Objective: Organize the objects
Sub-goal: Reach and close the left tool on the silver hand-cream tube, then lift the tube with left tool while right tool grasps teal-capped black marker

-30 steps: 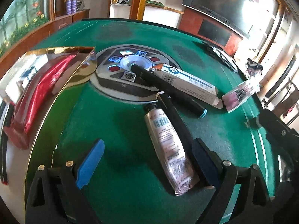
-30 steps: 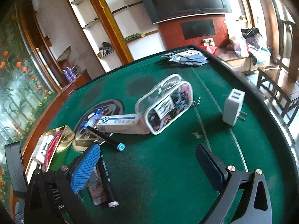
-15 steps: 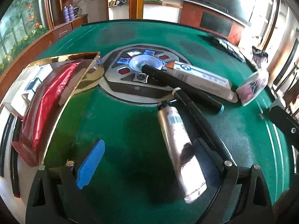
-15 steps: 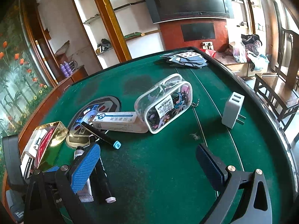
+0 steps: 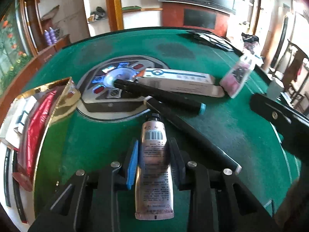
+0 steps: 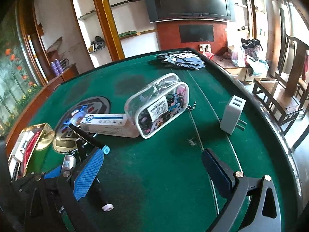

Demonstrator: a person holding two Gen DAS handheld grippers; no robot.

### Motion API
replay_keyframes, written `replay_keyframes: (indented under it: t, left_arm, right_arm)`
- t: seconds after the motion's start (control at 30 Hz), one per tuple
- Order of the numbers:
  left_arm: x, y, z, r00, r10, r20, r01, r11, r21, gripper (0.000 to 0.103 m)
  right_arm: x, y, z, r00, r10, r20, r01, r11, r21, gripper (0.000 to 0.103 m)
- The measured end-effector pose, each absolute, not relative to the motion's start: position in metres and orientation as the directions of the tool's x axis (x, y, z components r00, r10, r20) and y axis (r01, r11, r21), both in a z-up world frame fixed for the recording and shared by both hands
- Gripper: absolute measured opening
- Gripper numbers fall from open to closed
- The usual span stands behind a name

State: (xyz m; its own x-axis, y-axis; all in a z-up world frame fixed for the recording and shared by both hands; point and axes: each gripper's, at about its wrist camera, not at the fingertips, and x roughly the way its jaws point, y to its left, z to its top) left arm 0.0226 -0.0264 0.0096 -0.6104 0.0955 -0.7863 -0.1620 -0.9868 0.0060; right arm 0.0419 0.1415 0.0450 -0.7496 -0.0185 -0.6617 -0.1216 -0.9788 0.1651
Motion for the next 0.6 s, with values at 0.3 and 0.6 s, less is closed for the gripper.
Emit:
replay_keyframes:
  t: [0.3, 0.6]
  left_arm:
    - [0.079, -0.073, 0.051, -0.664, 0.244, -0.707, -0.179, -0.97, -0.166, 0.0]
    - [0.119, -0.108, 0.061, -0.678, 0.223, -0.7, -0.208, -0.972, -0.107, 0.0]
  right_arm:
    - [0.046, 0.149, 0.051, -0.774, -0.026, -0.633, -0.119, -0.975, 0.186, 0.103]
    - [0.048, 0.115, 0.048, -0.68, -0.233, -0.696, 0.054, -0.962, 0.269, 0.103]
